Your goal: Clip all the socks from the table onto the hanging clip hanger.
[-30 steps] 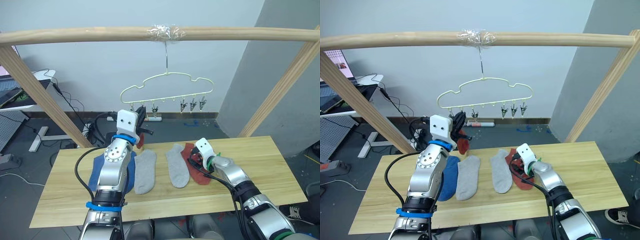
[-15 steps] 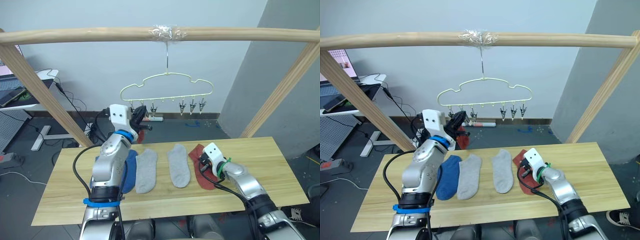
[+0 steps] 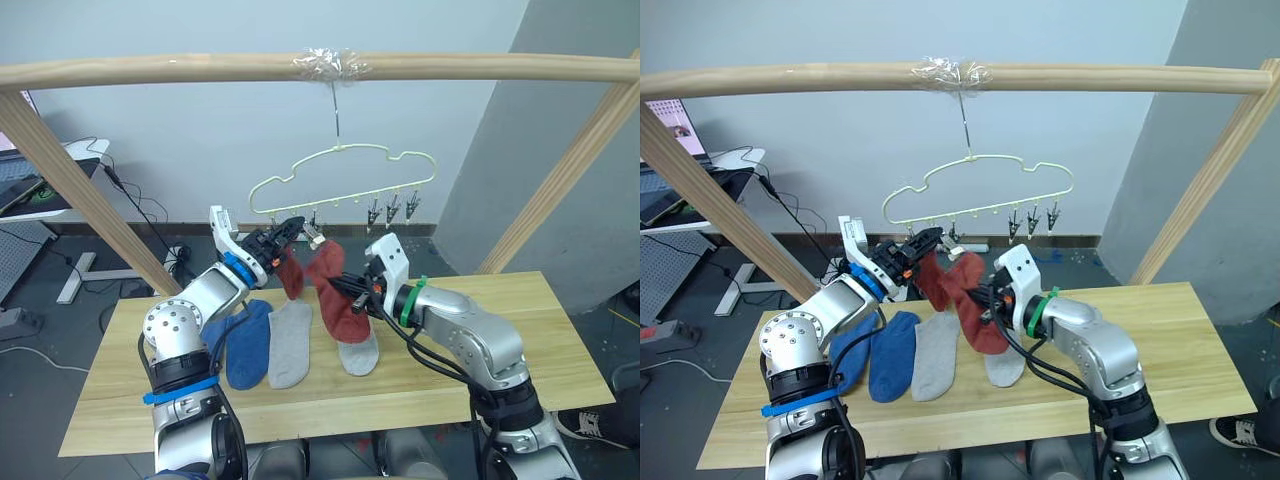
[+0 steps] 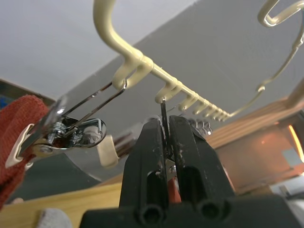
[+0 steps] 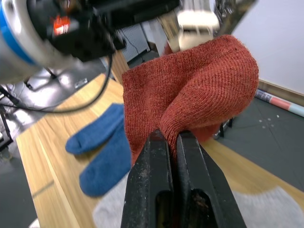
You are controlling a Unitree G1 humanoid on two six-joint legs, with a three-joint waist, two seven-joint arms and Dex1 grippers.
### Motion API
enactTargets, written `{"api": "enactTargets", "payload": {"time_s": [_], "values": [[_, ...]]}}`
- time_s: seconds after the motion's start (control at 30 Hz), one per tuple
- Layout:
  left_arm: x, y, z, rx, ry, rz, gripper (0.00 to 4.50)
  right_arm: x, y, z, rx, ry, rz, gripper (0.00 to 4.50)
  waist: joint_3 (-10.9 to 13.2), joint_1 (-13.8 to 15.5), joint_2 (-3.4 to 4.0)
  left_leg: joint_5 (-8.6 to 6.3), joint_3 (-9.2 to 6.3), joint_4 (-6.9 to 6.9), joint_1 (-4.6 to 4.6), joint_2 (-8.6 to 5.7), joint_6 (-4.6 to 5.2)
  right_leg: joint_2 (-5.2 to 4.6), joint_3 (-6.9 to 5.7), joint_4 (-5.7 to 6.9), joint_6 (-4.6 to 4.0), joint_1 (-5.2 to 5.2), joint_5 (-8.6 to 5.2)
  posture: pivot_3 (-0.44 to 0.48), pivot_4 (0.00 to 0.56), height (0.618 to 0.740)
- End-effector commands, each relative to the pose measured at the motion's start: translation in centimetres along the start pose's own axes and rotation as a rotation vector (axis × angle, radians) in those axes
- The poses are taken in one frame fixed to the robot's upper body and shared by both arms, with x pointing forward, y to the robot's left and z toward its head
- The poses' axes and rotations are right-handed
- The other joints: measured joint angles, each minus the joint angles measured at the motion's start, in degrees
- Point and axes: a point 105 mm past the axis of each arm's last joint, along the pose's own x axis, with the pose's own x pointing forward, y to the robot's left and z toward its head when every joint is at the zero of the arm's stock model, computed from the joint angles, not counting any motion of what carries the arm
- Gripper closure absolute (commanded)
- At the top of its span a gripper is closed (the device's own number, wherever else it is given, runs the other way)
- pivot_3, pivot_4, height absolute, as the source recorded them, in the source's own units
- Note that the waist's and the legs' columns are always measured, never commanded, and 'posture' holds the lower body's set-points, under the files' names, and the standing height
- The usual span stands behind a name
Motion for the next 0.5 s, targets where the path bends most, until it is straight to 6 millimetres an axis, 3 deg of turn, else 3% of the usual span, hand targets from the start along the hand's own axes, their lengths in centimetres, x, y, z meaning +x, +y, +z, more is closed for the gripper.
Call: {"api": "enactTargets", "payload": {"time_s": [0.03, 0.4, 0.5], "values": [[-0.4, 0.1, -0.7, 0.002, 0.017, 0.009, 4.50, 0.3, 0.4, 2.1, 0.003, -0.071, 0.014, 4.48, 0.0, 0.0, 0.00, 0.00, 0.01, -0.02, 0.00, 0.00, 0.00, 0.00, 0.00, 0.00, 0.00, -0.02, 0.00, -0.029, 0.136, 0.740], [-0.8, -0.6, -0.3, 0.092, -0.022, -0.007, 4.50, 0.7, -0.1, 2.7, 0.008, -0.083, 0.013, 4.48, 0.0, 0.2, 0.01, 0.00, 0.02, -0.08, -0.02, 0.00, 0.00, 0.00, 0.00, -0.05, -0.03, -0.03, -0.02, -0.020, 0.139, 0.740], [-1.0, -1.2, -0.1, 0.091, -0.037, -0.039, 3.67, 0.8, -0.1, 2.6, 0.007, -0.079, 0.016, 4.50, 0.0, 0.3, 0.02, 0.00, 0.02, -0.09, -0.05, 0.00, 0.00, 0.00, 0.00, -0.06, -0.04, -0.05, -0.02, -0.017, 0.139, 0.740]]}}
